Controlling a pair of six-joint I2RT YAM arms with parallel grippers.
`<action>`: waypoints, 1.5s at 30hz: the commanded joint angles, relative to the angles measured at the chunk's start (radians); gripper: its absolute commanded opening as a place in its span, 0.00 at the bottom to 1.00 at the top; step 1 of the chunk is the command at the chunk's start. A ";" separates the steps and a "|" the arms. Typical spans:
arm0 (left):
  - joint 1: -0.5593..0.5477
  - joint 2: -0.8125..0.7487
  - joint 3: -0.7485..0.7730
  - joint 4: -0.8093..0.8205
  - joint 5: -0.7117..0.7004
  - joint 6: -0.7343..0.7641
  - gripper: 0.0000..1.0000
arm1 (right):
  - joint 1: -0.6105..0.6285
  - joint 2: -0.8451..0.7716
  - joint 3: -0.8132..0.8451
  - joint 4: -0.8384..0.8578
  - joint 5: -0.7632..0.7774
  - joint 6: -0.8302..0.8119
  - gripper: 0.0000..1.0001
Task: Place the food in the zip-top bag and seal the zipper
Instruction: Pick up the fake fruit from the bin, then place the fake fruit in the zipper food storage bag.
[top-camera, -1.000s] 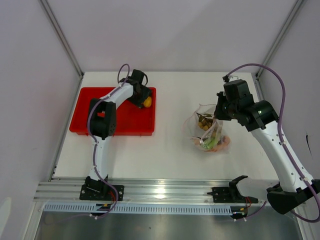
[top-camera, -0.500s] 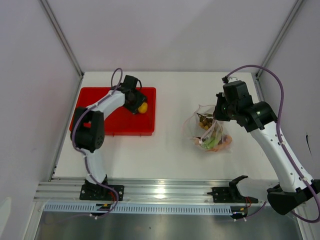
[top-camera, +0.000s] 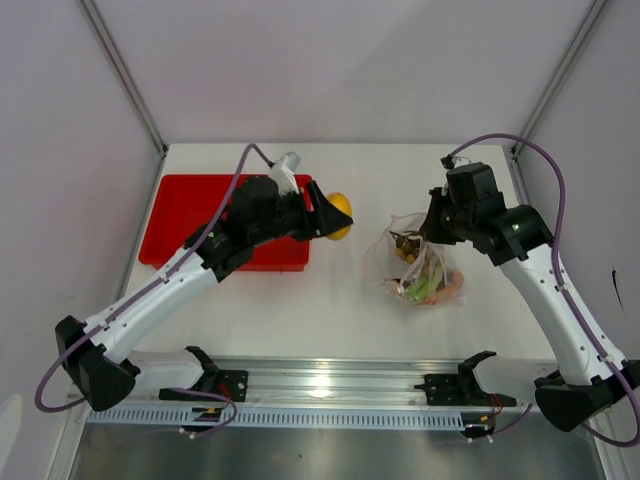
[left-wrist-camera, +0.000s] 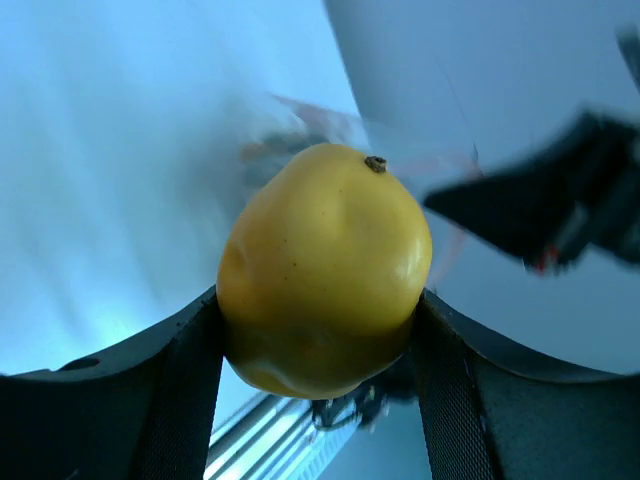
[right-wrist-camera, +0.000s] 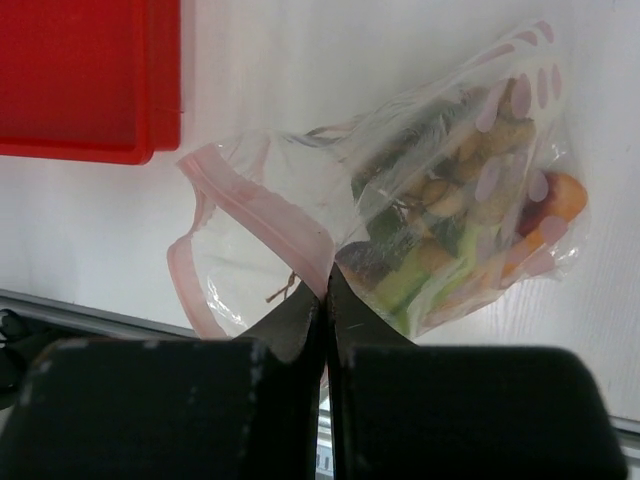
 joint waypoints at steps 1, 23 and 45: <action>-0.115 0.015 -0.030 0.174 0.218 0.160 0.01 | -0.004 -0.041 0.012 0.044 -0.066 0.023 0.00; -0.328 0.259 0.152 0.036 0.017 0.218 0.99 | -0.005 -0.128 -0.022 0.044 -0.261 0.067 0.00; -0.457 -0.102 -0.089 0.073 -0.434 0.427 0.99 | -0.007 -0.110 0.054 -0.075 -0.465 -0.092 0.00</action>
